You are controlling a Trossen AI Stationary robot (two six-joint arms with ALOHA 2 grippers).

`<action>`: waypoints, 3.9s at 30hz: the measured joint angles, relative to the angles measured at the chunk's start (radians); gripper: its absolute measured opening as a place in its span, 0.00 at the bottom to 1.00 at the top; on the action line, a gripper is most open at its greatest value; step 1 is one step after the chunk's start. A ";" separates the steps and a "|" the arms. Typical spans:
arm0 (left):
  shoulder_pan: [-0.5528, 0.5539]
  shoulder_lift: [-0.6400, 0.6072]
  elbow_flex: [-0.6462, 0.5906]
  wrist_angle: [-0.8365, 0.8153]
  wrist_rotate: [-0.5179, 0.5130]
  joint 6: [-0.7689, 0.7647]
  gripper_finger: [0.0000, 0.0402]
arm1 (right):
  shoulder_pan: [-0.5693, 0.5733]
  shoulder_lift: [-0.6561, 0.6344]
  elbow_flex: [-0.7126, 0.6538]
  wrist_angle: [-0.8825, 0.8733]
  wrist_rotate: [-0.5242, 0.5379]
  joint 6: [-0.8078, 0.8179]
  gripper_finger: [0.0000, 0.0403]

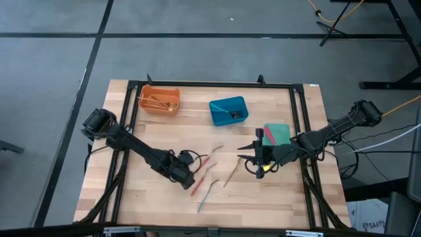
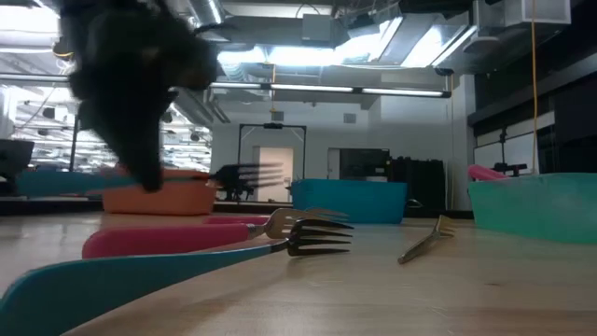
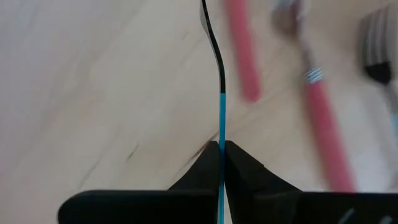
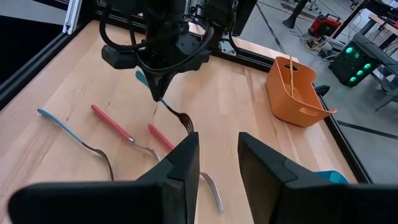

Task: Sort silverware by color (type)
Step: Put the blue fork into the blue bin, then put the pink fork into the green bin

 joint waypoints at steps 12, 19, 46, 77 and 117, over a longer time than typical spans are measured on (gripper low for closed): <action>0.163 0.000 0.191 0.002 0.138 0.322 0.00 | 0.000 0.000 0.000 0.141 -0.001 -0.021 0.25; 0.316 0.000 0.307 0.024 0.136 0.621 0.00 | 0.000 0.000 0.000 0.150 -0.001 -0.053 0.25; 0.762 0.143 0.360 0.202 -0.007 1.832 0.00 | 0.000 0.000 0.000 0.082 0.050 -0.166 0.25; 0.755 0.259 0.360 0.206 -0.140 1.991 0.04 | 0.000 0.000 0.000 0.064 0.140 -0.188 0.25; 0.734 0.258 0.360 0.206 -0.137 1.984 0.22 | 0.000 0.000 0.000 0.064 0.139 -0.188 0.25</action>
